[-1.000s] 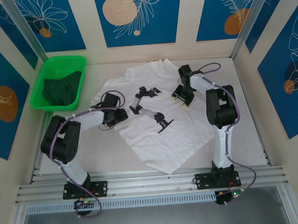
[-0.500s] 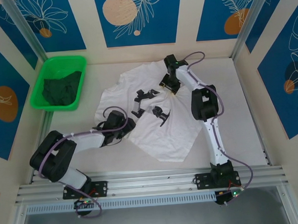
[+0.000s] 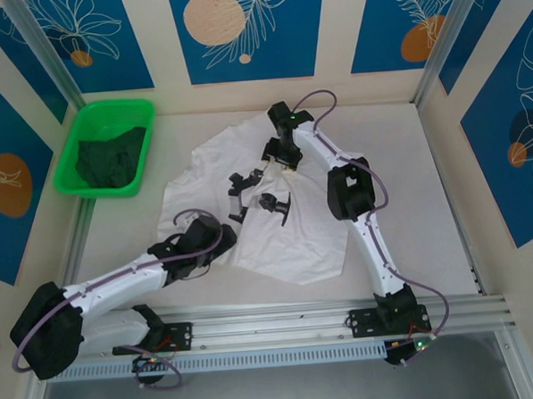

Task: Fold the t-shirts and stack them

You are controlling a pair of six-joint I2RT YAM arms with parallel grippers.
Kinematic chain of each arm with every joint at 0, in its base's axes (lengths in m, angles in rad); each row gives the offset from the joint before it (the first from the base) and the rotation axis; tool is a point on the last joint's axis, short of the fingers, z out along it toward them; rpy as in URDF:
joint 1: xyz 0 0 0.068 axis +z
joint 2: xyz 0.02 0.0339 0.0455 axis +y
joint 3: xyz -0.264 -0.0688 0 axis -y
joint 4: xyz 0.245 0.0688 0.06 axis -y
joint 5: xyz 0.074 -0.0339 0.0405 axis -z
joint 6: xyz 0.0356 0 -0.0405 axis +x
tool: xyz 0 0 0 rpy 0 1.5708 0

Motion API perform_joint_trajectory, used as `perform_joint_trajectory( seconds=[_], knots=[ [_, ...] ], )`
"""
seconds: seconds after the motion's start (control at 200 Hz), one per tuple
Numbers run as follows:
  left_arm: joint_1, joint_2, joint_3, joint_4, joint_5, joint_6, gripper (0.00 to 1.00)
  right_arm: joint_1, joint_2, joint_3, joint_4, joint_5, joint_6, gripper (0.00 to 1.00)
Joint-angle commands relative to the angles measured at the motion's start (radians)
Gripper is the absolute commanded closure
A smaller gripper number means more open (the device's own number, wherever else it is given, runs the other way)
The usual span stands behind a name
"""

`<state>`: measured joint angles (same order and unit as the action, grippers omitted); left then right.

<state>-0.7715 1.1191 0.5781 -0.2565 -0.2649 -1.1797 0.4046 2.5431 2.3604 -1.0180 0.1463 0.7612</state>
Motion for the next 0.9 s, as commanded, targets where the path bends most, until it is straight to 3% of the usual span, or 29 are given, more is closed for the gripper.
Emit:
perform_joint_trajectory(
  seconds=[0.0, 0.11, 0.245, 0.335, 0.41, 0.475, 0.585, 0.755, 0.895],
  knots=[
    [0.025, -0.004, 0.143, -0.109, -0.129, 0.146, 0.21, -0.042, -0.243, -0.125, 0.042, -0.014, -0.039, 0.32],
    [0.086, 0.103, 0.275, -0.07, -0.05, 0.247, 0.24, -0.086, -0.425, -0.329, 0.13, -0.044, -0.041, 0.33],
    [0.129, 0.296, 0.45, 0.01, 0.047, 0.373, 0.4, -0.191, -0.592, -0.636, 0.252, -0.009, 0.0, 0.36],
    [0.173, 0.498, 0.635, -0.027, 0.123, 0.441, 0.54, -0.304, -0.623, -0.779, 0.302, -0.053, 0.029, 0.49],
    [0.212, 0.666, 0.809, -0.057, 0.24, 0.494, 0.65, -0.391, -0.613, -0.853, 0.344, -0.11, 0.019, 0.68],
    [0.228, 0.807, 0.961, -0.109, 0.276, 0.545, 0.73, -0.443, -0.588, -0.884, 0.369, -0.133, 0.006, 0.81],
    [0.253, 1.028, 1.233, -0.211, 0.306, 0.621, 0.78, -0.481, -0.533, -0.859, 0.374, -0.157, -0.031, 0.91],
    [0.294, 1.336, 1.65, -0.329, 0.428, 0.693, 0.82, -0.474, -0.467, -0.782, 0.352, -0.183, -0.069, 0.98],
    [0.309, 1.55, 1.985, -0.452, 0.454, 0.739, 0.8, -0.469, -0.457, -0.784, 0.352, -0.163, -0.079, 0.98]
  ],
)
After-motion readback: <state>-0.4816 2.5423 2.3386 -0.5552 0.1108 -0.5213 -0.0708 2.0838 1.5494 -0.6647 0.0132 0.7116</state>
